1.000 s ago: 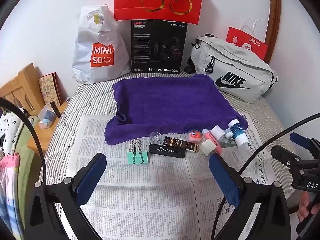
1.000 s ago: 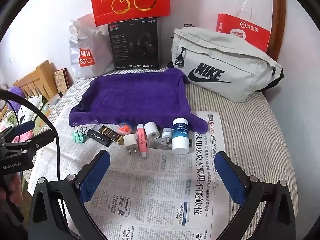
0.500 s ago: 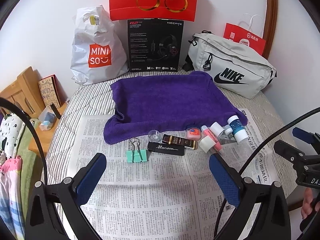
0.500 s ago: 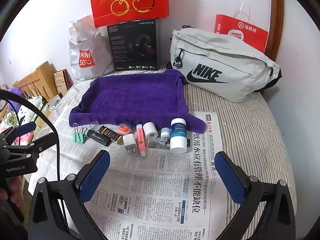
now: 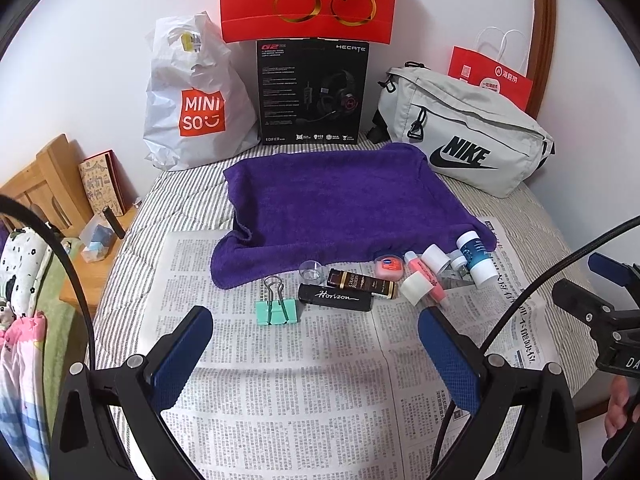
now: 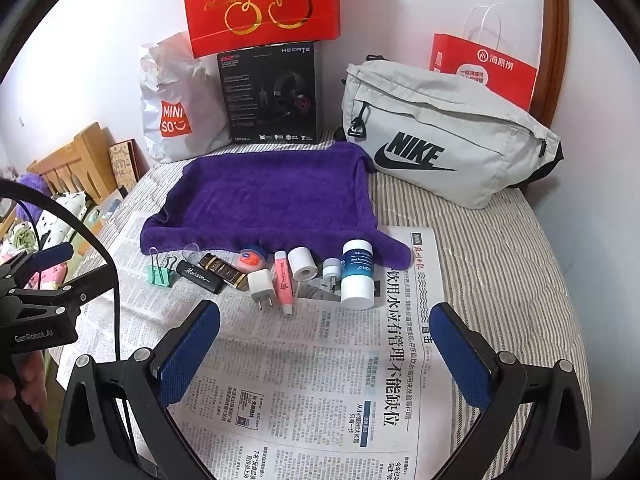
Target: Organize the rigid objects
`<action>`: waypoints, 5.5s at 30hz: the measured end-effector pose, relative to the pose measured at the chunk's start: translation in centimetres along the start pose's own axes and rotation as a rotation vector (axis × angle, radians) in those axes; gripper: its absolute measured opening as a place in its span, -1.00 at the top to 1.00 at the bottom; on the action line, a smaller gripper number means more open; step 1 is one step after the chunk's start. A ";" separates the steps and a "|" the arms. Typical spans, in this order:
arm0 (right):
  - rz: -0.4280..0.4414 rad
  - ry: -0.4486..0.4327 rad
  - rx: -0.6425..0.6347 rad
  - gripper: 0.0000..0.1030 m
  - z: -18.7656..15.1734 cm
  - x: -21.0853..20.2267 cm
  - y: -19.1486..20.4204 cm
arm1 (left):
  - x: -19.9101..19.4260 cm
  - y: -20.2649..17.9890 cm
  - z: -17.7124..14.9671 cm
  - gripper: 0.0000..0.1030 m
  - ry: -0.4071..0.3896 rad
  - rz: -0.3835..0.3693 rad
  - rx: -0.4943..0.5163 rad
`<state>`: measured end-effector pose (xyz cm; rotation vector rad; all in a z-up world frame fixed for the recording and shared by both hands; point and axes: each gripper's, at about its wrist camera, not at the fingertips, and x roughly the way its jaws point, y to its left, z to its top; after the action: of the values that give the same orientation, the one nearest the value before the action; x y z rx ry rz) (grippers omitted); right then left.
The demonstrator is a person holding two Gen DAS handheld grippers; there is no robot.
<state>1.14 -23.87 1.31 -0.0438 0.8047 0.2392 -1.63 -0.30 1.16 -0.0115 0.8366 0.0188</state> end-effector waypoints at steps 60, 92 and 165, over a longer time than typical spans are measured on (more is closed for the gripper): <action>0.017 0.041 0.002 -0.99 -0.5 2.3 -0.3 | 3.3 2.1 -0.4 -1.00 0.052 0.026 -0.006; -0.029 0.176 0.040 -0.99 -3.2 10.7 -3.4 | 14.0 5.0 -2.6 0.24 0.104 0.037 -0.023; 0.167 0.055 -0.036 0.29 2.5 12.9 -4.6 | 10.1 7.5 -0.9 0.24 0.043 -0.014 -0.065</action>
<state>12.57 -25.46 -6.46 -0.0168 0.8593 0.4123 4.28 7.29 -6.93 -0.0796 0.8782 0.0326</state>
